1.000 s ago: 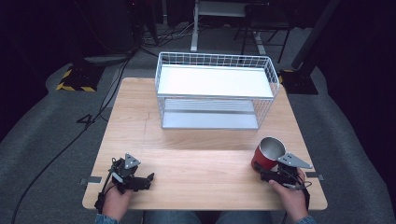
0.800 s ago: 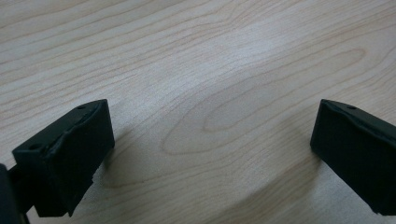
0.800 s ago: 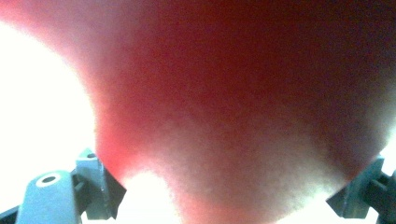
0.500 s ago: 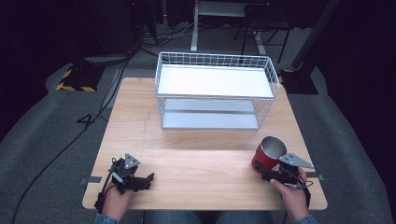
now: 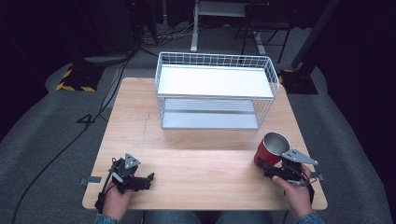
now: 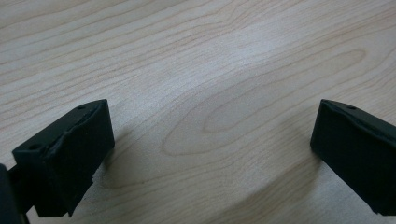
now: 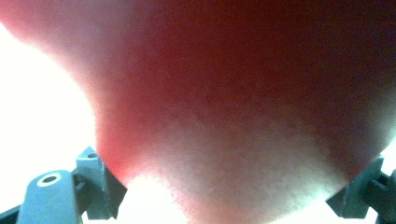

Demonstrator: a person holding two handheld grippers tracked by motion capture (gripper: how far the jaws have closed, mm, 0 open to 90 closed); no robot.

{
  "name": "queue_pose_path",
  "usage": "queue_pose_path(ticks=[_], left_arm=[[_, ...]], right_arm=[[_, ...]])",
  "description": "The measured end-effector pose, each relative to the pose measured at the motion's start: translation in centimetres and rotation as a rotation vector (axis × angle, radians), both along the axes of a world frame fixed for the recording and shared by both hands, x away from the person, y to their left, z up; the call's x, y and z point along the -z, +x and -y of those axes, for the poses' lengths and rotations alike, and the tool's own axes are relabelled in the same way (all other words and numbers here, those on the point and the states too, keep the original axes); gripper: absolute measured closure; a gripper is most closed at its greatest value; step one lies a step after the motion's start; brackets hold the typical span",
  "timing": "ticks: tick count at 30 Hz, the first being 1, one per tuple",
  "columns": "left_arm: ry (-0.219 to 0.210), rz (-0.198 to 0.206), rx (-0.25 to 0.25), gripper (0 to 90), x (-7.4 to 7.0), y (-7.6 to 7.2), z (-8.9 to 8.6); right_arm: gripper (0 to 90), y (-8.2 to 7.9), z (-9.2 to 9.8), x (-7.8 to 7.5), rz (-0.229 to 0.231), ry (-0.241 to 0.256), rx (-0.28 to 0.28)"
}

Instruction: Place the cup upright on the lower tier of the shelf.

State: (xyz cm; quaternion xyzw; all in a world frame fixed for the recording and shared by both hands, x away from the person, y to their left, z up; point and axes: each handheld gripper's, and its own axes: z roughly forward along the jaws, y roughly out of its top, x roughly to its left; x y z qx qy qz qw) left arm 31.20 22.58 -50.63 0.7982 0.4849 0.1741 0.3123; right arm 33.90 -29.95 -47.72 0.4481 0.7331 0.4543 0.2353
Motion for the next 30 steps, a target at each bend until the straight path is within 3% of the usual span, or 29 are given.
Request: queue_pose_path(ticks=[12, 30], left_arm=[[-0.002, 0.002, 0.000, 0.1, 0.0, 0.1, 0.0], [0.004, 0.002, -0.024, 0.2, 0.0, 0.1, 0.2]], right_arm=[[17.1, 1.8, -1.5, -2.2, 0.006, 0.000, -0.041], [17.1, 5.4, -5.0, -3.4, 0.006, -0.019, -0.102]])
